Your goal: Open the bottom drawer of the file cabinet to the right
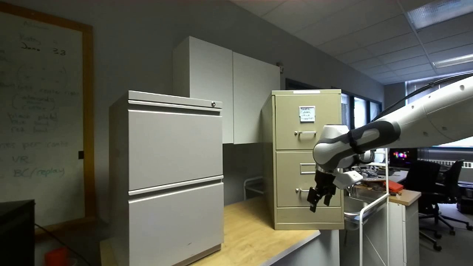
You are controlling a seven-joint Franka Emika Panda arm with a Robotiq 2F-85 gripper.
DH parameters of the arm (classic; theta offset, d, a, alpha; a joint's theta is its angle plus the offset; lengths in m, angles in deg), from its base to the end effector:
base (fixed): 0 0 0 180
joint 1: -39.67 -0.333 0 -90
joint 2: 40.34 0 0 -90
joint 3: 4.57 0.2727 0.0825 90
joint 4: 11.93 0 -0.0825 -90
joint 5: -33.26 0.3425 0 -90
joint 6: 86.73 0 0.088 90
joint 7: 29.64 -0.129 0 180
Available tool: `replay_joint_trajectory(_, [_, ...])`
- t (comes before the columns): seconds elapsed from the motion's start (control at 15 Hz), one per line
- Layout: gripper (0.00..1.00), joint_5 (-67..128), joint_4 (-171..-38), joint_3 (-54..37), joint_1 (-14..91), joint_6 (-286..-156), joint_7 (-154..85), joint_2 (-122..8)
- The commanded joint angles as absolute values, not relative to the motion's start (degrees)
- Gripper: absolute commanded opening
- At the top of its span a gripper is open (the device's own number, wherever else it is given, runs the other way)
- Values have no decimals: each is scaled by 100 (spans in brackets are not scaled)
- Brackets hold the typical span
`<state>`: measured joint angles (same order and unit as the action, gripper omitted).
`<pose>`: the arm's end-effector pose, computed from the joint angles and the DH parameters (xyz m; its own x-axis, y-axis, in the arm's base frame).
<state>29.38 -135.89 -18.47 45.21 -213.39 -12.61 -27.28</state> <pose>0.4584 -0.1701 0.4685 0.9678 0.0011 0.2517 -0.0213 -0.9960 0.0863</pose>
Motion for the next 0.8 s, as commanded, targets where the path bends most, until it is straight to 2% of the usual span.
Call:
replay_joint_trajectory(0.0, [100,2080,-13042,-1602,4741,-21957,-1579,-3402])
replay_joint_trajectory(0.27, [100,1190,-12513,-1552,4830,-22450,-1906,-4050])
replay_joint_trajectory(0.73, [100,375,-11674,-1670,4875,-22477,-1992,-4892])
